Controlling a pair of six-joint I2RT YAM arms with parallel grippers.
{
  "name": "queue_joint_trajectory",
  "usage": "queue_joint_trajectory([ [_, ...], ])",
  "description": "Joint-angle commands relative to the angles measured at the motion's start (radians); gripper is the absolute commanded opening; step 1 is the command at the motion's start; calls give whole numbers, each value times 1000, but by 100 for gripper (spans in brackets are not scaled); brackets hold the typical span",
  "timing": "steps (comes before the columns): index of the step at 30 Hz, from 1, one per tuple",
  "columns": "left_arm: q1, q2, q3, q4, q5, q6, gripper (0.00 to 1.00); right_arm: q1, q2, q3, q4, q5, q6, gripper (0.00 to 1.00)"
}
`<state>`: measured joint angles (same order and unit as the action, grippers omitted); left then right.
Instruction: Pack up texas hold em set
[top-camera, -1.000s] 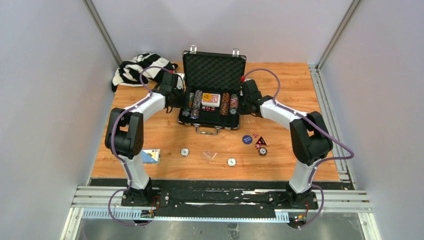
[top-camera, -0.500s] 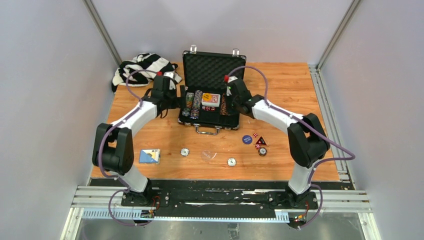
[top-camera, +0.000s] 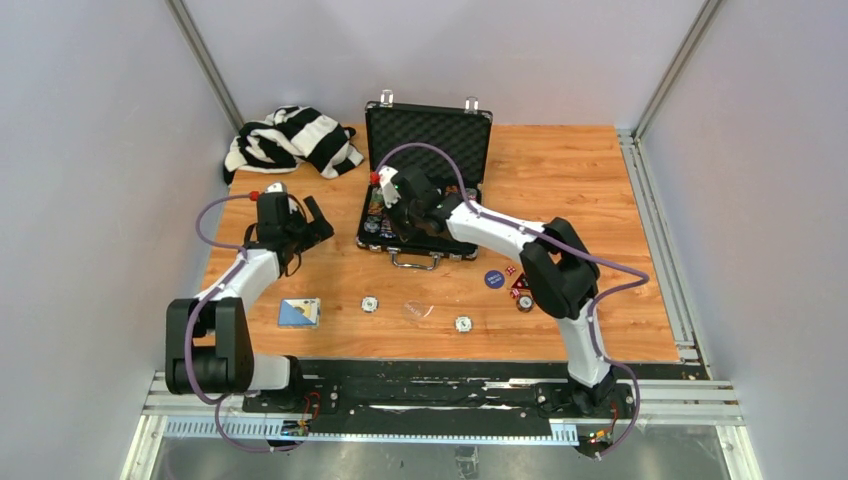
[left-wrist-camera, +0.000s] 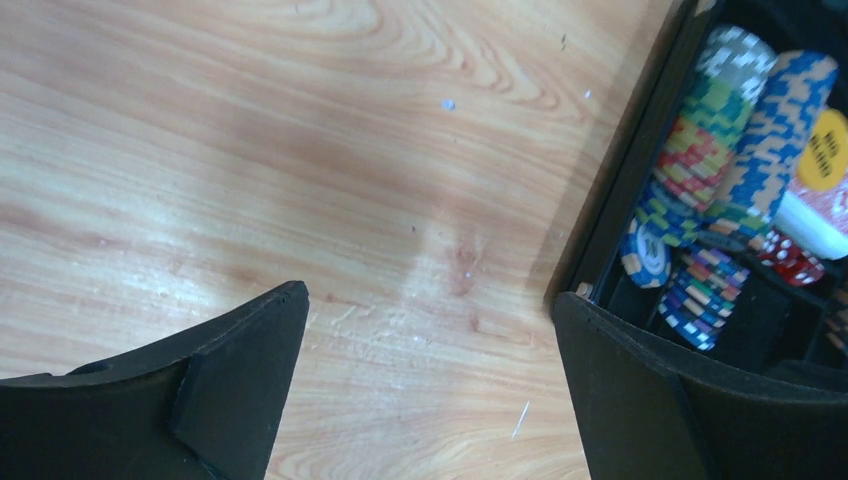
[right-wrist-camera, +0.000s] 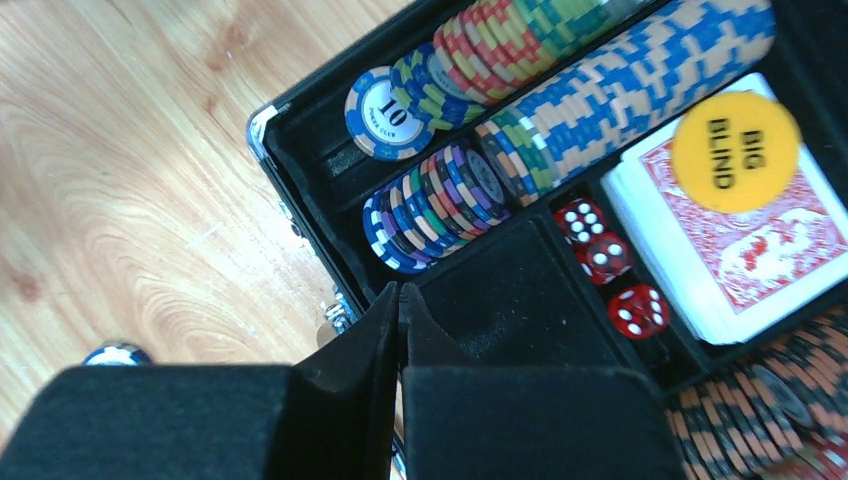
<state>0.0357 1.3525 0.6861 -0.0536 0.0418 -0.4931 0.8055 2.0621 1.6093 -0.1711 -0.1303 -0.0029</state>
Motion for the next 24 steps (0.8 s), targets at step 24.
queue_joint_trajectory([
  [24, 24, -101, -34, 3, 41, 35, 98, 81, 295, 364, -118, -34, -80, 1],
])
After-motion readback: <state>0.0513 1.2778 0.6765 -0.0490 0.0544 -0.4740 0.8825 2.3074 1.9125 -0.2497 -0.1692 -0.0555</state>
